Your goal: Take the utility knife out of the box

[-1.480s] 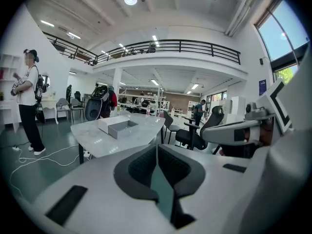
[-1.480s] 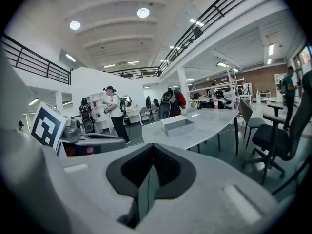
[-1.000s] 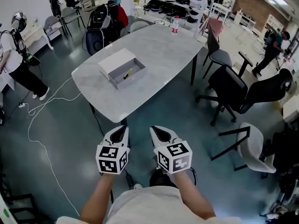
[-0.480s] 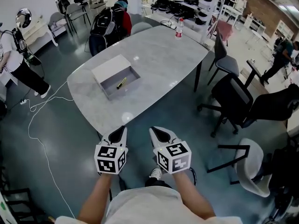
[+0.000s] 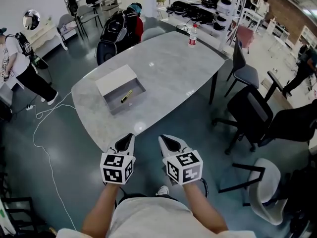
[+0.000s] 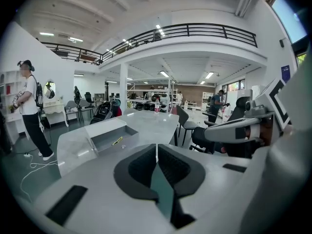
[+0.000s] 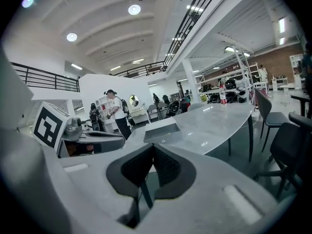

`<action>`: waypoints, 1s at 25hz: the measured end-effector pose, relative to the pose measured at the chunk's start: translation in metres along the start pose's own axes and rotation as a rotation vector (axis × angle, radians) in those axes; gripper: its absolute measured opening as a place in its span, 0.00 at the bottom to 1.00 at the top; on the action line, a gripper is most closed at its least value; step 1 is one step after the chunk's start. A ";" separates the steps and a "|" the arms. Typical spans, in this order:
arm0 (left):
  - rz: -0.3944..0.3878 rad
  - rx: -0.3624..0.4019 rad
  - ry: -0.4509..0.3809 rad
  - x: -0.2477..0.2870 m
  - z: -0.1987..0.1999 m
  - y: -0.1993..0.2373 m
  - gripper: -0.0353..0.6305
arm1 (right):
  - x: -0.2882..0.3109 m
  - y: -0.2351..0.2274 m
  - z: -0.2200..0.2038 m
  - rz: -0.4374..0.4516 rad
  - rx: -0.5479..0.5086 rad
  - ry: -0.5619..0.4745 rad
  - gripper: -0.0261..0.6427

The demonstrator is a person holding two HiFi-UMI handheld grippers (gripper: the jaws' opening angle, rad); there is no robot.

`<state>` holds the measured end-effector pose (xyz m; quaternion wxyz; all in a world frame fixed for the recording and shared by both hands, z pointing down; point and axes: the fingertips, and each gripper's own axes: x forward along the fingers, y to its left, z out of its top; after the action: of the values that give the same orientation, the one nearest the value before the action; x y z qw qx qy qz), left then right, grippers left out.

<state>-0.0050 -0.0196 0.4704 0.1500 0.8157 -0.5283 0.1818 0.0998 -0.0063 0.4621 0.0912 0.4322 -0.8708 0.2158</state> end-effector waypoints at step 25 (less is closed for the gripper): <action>0.050 -0.045 0.027 0.099 0.034 0.113 0.08 | 0.140 -0.029 0.054 0.047 -0.043 0.065 0.05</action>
<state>-0.0667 -0.1588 0.4914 0.1709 0.7961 -0.5503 0.1849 0.0388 -0.1462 0.4715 0.1237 0.4023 -0.8817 0.2132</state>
